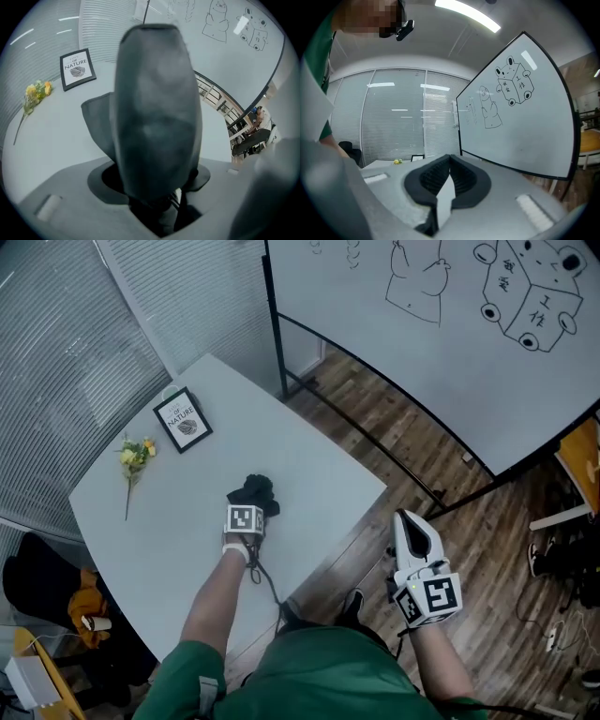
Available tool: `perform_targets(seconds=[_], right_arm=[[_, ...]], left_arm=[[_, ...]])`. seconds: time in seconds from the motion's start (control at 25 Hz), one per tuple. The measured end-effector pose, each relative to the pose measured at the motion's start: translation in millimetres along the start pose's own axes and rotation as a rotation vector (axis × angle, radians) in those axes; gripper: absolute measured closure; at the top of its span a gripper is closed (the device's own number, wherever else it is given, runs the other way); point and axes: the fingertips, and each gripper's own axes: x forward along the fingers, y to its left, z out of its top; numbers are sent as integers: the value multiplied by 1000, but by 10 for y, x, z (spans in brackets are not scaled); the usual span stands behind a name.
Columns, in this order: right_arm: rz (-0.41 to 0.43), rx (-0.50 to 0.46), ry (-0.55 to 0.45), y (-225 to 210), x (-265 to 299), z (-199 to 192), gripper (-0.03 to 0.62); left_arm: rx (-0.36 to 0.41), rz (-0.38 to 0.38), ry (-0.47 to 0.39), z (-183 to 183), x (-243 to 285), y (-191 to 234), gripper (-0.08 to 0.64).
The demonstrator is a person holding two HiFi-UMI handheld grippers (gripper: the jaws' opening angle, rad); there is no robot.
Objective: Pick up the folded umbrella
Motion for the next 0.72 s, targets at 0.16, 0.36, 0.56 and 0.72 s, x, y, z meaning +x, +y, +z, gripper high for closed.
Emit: perform_targets(seconds=[0.16,0.36,0.56,0.72], right_arm=[[22,-6,1,89,-2,13,589],[43,-10,-6,132,-4,53,589],[70,11,-2,186,27,50,589],[95,12,-9,247,75,89,589]], left_arm=[[-37,-29,-59,2,-74,14,281],[-80,-73,-167,53,-269,-90,282],[-85,-146,-249,154,-543,-316,282],[-86,-202,-323,303,-857,-490,282]])
